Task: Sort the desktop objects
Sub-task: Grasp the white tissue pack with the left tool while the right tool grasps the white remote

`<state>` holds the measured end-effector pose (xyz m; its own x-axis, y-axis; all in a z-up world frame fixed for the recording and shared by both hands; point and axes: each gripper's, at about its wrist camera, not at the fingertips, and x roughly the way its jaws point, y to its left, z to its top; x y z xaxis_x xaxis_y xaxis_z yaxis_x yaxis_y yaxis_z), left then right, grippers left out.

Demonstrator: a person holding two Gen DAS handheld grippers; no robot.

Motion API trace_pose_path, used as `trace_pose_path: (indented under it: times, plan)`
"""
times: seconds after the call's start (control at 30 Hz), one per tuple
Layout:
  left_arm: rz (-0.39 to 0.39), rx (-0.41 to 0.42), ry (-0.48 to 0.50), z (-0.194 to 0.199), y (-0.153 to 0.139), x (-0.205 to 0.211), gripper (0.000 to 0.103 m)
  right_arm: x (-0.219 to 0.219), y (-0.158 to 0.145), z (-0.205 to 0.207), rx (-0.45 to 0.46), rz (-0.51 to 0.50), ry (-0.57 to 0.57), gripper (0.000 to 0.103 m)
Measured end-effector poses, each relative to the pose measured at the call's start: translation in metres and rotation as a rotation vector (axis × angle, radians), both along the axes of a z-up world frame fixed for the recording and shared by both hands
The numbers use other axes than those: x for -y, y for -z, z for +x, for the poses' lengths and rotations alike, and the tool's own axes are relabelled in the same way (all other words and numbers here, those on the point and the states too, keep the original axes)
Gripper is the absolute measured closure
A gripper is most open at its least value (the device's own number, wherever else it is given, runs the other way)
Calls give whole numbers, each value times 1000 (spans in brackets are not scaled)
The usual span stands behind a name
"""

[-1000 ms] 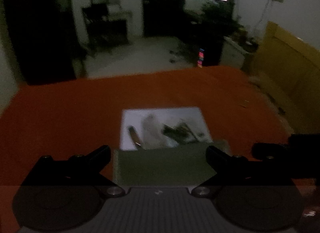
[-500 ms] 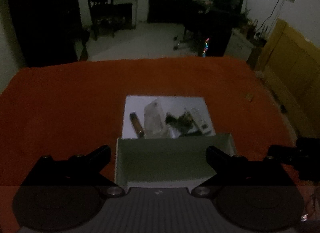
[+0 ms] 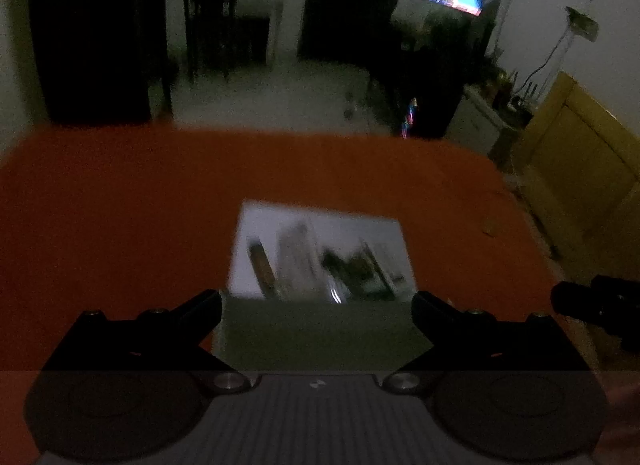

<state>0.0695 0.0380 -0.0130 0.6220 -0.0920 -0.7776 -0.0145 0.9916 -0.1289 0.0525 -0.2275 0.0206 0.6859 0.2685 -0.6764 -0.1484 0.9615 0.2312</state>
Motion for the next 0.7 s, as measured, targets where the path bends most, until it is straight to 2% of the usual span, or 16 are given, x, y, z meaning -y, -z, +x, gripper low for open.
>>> trace_pose_path:
  times: [0.1,0.2,0.3,0.47,0.53,0.7]
  plan:
    - [29,-65,-13,18,11,0,0,-2,9,12,-8,-8,28,2]
    - [89,6,60,28,12,8,0,3,23,30,-43,37,68,2]
    - [143,68,122,38,16,16,0,4,40,52,-70,32,61,2]
    - [174,27,123,67,44,24,0,9,75,89,-51,18,104,2]
    - [211,-3,120,81,59,27,0,10,89,104,-77,25,103,2]
    - [264,-99,161,120,99,26,0,12,114,146,-138,-14,-47,2]
